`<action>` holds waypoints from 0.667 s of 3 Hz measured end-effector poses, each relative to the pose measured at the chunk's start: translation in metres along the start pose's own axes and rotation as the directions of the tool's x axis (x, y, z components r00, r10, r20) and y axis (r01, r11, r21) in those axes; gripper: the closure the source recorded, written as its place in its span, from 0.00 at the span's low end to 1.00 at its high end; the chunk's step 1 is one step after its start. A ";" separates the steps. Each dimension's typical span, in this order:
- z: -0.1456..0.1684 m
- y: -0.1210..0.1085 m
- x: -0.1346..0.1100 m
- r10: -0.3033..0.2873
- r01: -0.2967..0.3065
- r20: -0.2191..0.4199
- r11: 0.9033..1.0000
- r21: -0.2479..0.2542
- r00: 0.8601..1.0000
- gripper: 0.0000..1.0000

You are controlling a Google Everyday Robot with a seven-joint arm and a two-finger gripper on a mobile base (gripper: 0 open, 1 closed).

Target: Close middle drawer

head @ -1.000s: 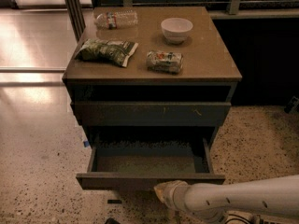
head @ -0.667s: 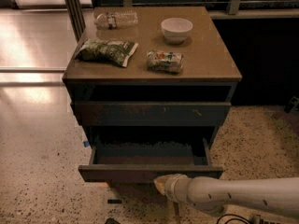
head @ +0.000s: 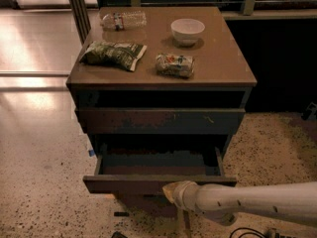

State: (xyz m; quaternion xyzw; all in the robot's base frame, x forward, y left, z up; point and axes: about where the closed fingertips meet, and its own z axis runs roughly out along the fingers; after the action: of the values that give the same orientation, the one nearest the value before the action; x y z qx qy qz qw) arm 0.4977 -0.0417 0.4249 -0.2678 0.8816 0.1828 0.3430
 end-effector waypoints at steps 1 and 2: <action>0.007 -0.009 -0.008 -0.016 0.016 0.003 1.000 0.019 1.000 1.00; 0.021 -0.027 -0.023 -0.006 0.006 0.001 0.996 0.088 1.000 1.00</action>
Offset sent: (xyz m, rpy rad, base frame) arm 0.1020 -0.0122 -0.0029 -0.1399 -0.0731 -0.1760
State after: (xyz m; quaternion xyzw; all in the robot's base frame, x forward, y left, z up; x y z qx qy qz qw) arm 0.5391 -0.0446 0.4230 -0.2548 0.8877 0.1430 0.3558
